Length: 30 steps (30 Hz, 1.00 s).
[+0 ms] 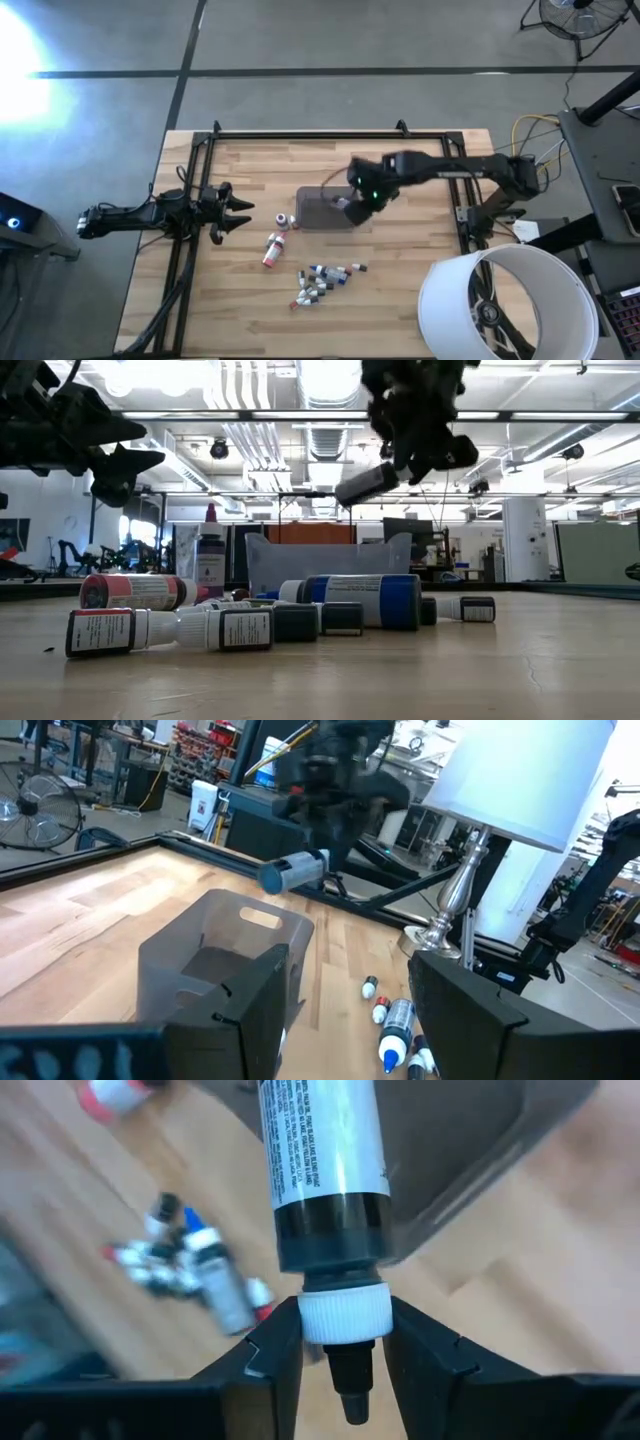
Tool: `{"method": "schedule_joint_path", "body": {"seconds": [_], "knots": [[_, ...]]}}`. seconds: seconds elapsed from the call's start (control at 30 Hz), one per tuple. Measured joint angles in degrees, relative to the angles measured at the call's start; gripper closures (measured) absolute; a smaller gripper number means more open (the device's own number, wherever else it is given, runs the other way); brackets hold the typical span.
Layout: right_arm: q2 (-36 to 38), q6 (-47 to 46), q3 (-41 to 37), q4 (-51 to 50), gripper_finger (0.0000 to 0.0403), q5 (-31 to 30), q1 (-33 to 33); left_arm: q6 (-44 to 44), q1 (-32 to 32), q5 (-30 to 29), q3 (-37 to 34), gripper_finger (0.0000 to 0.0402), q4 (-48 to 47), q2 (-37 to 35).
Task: Pick & Place food coloring
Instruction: Put the large black food coloring bottle in the black bin
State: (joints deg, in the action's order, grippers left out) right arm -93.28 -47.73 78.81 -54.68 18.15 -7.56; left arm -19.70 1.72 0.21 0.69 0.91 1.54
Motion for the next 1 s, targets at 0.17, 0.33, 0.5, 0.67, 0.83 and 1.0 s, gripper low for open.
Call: {"method": "schedule_joint_path", "body": {"seconds": [0.17, 0.33, 0.5, 0.67, 0.83, 1.0], "knots": [[-2.3, -3.6, -0.5, -1.7, 0.0291, 12.3, -4.3, 0.0, 0.0, 0.0, 0.0, 0.0218, 0.0, 0.1], [-2.4, -14.4, -0.3, 1.1, 0.0286, 21.8, -5.8, 0.0, 0.0, 0.0, 0.0, 0.0218, 0.0, 0.2], [-2.8, -19.5, -0.6, 1.3, 0.0289, 24.2, -7.4, 0.0, 0.0, -0.1, 0.0, 0.0218, 0.0, 0.3], [-4.0, -25.8, -0.8, 1.4, 0.0292, 27.0, -9.5, 0.0, 0.0, -0.1, 0.0, 0.0218, 0.0, 0.3], [-5.7, -33.2, -0.8, 1.7, 0.0291, 28.7, -11.3, 0.0, 0.0, -0.1, 0.0, 0.0218, 0.0, 0.3], [-6.8, -42.3, -0.7, 2.6, 0.0280, 30.9, -12.0, 0.0, 0.0, 0.0, 0.0, 0.0218, -0.1, 0.3]]}}
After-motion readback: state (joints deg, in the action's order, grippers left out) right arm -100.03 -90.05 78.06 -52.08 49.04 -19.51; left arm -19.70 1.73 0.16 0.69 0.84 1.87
